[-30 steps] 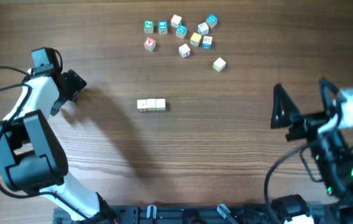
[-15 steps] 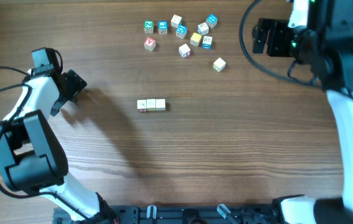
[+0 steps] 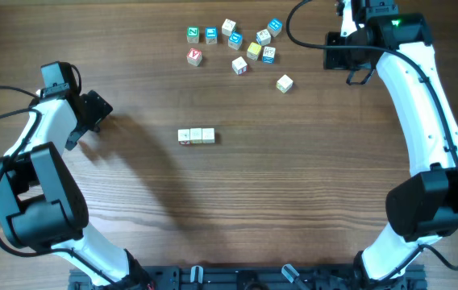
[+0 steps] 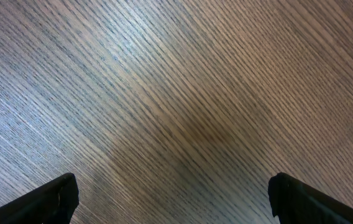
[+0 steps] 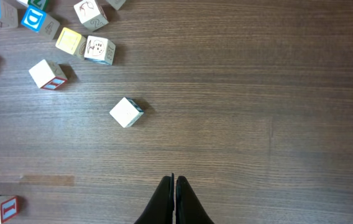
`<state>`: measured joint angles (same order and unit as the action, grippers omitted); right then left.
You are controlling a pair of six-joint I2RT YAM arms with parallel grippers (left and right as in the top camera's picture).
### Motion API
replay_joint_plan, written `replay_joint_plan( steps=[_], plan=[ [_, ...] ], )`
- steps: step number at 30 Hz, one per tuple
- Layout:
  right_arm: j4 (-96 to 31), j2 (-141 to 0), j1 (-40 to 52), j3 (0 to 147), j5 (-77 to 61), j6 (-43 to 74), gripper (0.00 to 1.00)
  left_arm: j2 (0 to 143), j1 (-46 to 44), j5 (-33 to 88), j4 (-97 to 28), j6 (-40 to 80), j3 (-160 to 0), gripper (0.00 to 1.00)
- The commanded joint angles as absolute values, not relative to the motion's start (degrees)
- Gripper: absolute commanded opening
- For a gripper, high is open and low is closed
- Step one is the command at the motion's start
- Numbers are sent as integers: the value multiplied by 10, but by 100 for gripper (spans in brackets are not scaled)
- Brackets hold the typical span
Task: Form a horizontal line
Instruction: 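Move the right gripper forward over the block cluster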
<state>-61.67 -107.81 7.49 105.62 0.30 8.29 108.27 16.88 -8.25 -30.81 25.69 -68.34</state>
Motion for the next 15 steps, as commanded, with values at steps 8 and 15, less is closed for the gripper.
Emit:
replay_joint_plan(
  steps=[8,15],
  plan=[
    [-501,-1112,77,957,-78,75,70,1087,168,-82,-308,262,-681,100],
    [-393,-1116,81,897,-79,-38,72,1087,168,-82,-308,262,-681,100]
  ],
)
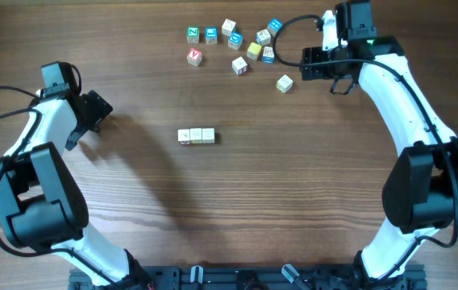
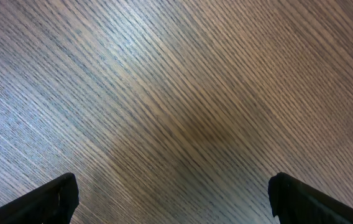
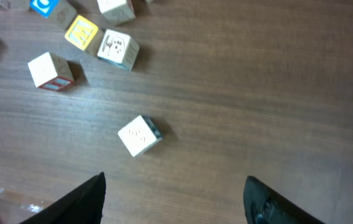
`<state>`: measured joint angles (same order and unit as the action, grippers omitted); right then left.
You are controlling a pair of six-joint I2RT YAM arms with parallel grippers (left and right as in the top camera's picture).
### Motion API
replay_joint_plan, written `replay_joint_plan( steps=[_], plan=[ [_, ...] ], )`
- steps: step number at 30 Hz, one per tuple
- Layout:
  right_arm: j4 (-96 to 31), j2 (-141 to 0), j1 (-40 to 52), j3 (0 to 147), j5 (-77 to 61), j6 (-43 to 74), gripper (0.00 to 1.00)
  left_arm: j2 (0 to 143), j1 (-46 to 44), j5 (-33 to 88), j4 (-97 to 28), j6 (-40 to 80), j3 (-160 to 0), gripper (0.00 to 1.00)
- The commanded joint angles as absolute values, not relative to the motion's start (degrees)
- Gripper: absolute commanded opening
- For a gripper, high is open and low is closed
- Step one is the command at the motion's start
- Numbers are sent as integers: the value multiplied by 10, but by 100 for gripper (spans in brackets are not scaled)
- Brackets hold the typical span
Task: Form a horizontal line
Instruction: 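Move the right gripper forward over the block cluster, then lower the right gripper and grasp a white 3 block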
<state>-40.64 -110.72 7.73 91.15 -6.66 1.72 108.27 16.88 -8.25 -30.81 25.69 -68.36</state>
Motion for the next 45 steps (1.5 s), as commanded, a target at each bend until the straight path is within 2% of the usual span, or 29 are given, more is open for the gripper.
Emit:
replay_joint_plan(
  steps=[1,3,9,14,17,21,25,31,33,35,41,45],
  plan=[
    [-375,-1116,81,887,-95,-74,72,1087,168,-82,-308,262,-681,100],
    [-349,-1121,84,880,-130,-127,72,1087,168,-82,-308,262,-681,100],
    [-298,-1163,87,880,-130,-152,72,1087,168,-82,-308,262,-681,100],
    [-267,-1195,87,880,-130,-165,79,1087,168,-82,-308,262,-681,100],
    [-263,-1219,87,880,-172,-182,79,1087,168,-82,-308,262,-681,100],
    [-266,-1243,92,880,-190,-180,75,1087,168,-82,-308,262,-681,100],
    [-277,-1246,95,877,-295,-178,72,1087,168,-82,-308,262,-681,100],
    [-303,-1246,98,877,-300,-150,67,1087,168,-82,-308,262,-681,100],
    [-292,-1246,98,877,-269,-145,67,1087,168,-82,-308,262,-681,100],
    [-279,-1246,98,877,-170,-93,66,1087,168,-82,-308,262,-681,100],
    [-280,-1247,127,876,-142,-90,59,1087,168,-82,-308,262,-681,100],
    [-275,-1248,156,876,-56,-105,60,1087,168,-82,-308,262,-681,100]
  ],
)
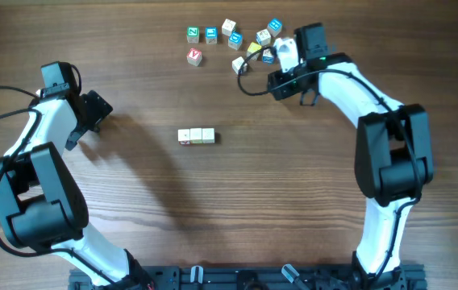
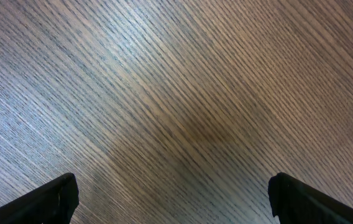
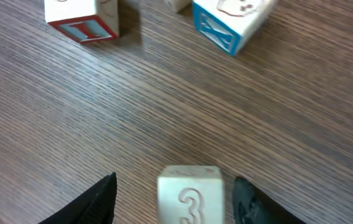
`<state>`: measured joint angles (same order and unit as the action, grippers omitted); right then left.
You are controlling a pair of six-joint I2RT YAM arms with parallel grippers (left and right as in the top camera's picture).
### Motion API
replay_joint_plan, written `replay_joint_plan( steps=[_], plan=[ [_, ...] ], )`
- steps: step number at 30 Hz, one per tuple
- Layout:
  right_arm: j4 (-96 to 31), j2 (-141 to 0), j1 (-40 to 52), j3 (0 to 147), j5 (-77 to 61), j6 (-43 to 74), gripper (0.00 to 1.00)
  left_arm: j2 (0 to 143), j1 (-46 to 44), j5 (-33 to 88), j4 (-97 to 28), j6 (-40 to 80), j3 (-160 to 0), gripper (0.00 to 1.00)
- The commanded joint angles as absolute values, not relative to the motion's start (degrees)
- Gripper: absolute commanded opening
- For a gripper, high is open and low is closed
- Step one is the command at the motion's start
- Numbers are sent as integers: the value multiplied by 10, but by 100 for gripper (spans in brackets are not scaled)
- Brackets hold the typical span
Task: Form a horizontal line
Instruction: 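Lower the right gripper and grasp a white 3 block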
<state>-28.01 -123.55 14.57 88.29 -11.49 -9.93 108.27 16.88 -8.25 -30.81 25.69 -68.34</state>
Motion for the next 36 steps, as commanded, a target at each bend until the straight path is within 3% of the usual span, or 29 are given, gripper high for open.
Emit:
replay_joint_plan(
  steps=[1,14,26,36],
  plan=[
    [-275,-1248,157,876,-41,-105,59,1087,168,-82,-308,262,-681,100],
    [-307,-1247,156,877,-34,-83,26,1087,168,-82,-308,262,-681,100],
    [-510,-1027,175,879,-50,80,17,1087,168,-82,-308,262,-681,100],
    [-634,-1027,253,876,-70,215,16,1087,168,-82,-308,262,-681,100]
  ],
)
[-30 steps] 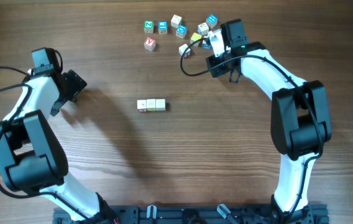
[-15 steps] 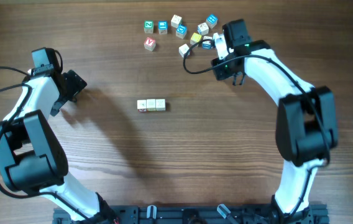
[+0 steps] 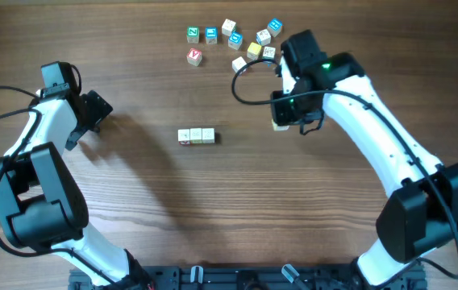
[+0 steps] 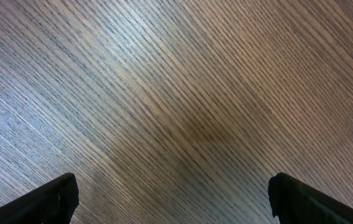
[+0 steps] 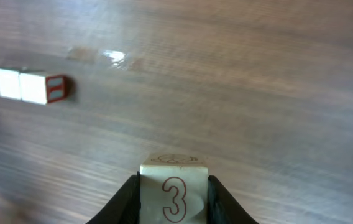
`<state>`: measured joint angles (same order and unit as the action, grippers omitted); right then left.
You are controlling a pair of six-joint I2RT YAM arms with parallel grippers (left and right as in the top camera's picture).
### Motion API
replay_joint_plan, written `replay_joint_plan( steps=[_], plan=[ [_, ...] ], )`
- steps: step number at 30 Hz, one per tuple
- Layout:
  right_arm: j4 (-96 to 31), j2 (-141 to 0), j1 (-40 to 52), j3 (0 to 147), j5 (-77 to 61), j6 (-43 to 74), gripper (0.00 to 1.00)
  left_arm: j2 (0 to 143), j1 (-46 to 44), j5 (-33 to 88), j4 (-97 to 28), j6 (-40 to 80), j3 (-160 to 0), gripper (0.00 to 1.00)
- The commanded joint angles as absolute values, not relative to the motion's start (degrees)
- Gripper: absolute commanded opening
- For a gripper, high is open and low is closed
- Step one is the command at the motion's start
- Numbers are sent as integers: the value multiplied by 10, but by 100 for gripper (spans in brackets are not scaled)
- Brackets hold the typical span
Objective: Form a horizontal line
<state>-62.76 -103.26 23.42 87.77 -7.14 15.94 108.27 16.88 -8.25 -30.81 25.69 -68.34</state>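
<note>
A short row of three pale blocks [image 3: 196, 136] lies at mid-table; the right wrist view shows it at the left [image 5: 20, 85]. My right gripper [image 3: 281, 122] hangs to the right of that row, shut on a cream block marked 3 [image 5: 174, 191], held off the table. Loose lettered blocks [image 3: 233, 39] lie scattered at the far edge. My left gripper [image 4: 173, 202] is open over bare wood at the table's left, nothing between its fingers.
The wooden table [image 3: 213, 209] fills the view. A black cable [image 3: 245, 80] loops from the right arm over the block pile. The left arm [image 3: 47, 121] rests at the left side.
My right gripper was open around the 3 block near the pile. Now it is shut on the block, lifted, and nearer the three-block row. The left arm has not moved.
My right gripper was shut at the far right, away from the pile. Then it stood open over the lone pale block, then straddled that block. Now it holds the block off the table, right of the row. The left gripper stayed open throughout.
</note>
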Motion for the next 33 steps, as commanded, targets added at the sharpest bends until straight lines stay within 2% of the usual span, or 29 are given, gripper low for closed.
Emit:
replay_joint_plan(
  steps=[1,9,18,33],
  plan=[
    [-635,-1027,259,876,-70,228,14,1087,168,-82,-308,262,-681,100],
    [-615,-1027,305,837,-72,288,11,1087,168,-82,-308,262,-681,100],
    [-448,-1028,353,699,-70,347,11,1087,168,-82,-308,262,-681,100],
    [-300,-1077,375,689,33,409,10,1087,168,-82,-308,262,-681,100]
  ],
)
